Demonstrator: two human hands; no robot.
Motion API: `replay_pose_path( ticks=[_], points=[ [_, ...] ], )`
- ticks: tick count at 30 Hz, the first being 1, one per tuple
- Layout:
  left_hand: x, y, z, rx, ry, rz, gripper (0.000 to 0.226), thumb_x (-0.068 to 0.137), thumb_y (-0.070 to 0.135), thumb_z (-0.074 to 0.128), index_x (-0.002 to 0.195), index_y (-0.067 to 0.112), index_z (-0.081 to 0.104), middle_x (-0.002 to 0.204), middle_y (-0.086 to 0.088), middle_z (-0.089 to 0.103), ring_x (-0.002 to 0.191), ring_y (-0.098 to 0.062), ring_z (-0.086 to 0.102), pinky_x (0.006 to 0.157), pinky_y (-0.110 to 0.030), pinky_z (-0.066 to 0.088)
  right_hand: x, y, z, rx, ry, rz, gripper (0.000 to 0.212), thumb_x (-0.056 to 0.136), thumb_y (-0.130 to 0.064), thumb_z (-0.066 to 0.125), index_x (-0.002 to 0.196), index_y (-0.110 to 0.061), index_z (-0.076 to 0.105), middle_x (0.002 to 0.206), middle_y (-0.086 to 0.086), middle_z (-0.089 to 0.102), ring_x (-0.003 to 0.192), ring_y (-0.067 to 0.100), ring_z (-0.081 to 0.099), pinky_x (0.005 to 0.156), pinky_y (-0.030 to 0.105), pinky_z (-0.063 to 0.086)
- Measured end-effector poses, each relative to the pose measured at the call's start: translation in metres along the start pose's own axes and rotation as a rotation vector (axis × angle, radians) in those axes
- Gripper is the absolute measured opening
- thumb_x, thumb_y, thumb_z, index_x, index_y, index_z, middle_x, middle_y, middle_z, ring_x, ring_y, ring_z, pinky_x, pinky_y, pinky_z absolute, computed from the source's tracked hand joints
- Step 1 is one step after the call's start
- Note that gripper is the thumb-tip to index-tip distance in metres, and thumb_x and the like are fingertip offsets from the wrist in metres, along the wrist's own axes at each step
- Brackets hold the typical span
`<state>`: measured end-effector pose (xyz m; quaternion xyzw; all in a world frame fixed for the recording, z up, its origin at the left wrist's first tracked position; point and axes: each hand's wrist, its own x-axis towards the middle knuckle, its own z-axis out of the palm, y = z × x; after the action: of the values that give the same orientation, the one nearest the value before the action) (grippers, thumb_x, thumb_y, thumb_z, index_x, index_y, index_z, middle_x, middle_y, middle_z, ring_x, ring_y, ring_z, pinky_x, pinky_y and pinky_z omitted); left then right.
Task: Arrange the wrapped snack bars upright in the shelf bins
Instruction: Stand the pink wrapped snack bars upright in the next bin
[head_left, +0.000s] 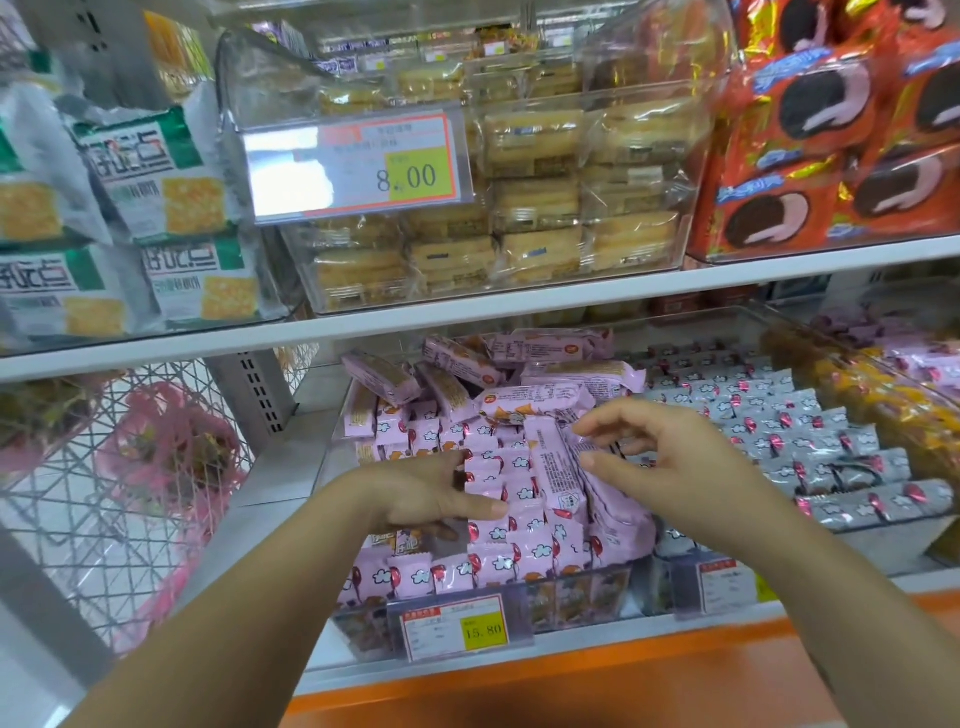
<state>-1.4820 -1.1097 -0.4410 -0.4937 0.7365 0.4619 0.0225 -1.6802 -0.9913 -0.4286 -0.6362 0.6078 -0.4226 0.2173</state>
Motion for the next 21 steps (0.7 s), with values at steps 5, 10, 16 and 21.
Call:
replay_pose_path(
  ticks=[5, 10, 16, 21],
  points=[
    [-0.013, -0.002, -0.006, 0.036, 0.011, 0.053, 0.099, 0.076, 0.055, 0.060, 0.151, 0.014, 0.009, 0.155, -0.006, 0.023, 0.124, -0.017, 0.048, 0.095, -0.019, 0.043, -0.001, -0.007, 0.000, -0.019, 0.073, -0.036, 0.013, 0.086, -0.020, 0.066, 0.089, -0.032, 0.065, 0.091, -0.023, 0.064, 0.087, -0.011, 0.056, 0.071, 0.006, 0.043],
    [-0.051, -0.021, -0.022, 0.022, 0.380, 0.248, 0.058, 0.085, 0.045, 0.059, 0.136, 0.024, 0.044, 0.131, 0.011, 0.053, 0.105, -0.005, 0.059, 0.094, -0.030, 0.049, -0.005, -0.033, 0.004, -0.014, 0.048, -0.090, 0.014, 0.086, -0.018, 0.066, 0.087, -0.031, 0.065, 0.091, -0.017, 0.065, 0.086, -0.006, 0.058, 0.075, 0.007, 0.046],
    [-0.097, -0.070, -0.019, -0.338, 0.787, 0.409, 0.019, 0.091, 0.021, 0.059, 0.102, 0.037, 0.059, 0.105, 0.014, 0.064, 0.097, 0.003, 0.059, 0.078, -0.011, 0.044, 0.012, -0.080, 0.040, 0.098, -0.269, 0.006, 0.016, 0.086, -0.030, 0.065, 0.102, -0.029, 0.065, 0.103, -0.013, 0.066, 0.093, 0.001, 0.064, 0.090, 0.029, 0.052],
    [-0.097, -0.102, -0.014, -0.520, 0.883, 0.386, 0.018, 0.092, 0.017, 0.057, 0.109, 0.020, 0.060, 0.099, 0.012, 0.064, 0.096, -0.002, 0.060, 0.068, -0.001, 0.042, 0.041, -0.099, 0.087, 0.273, -0.548, 0.255, 0.028, 0.089, -0.034, 0.059, 0.115, -0.024, 0.055, 0.124, -0.006, 0.056, 0.113, 0.011, 0.056, 0.098, 0.029, 0.048]
  ],
)
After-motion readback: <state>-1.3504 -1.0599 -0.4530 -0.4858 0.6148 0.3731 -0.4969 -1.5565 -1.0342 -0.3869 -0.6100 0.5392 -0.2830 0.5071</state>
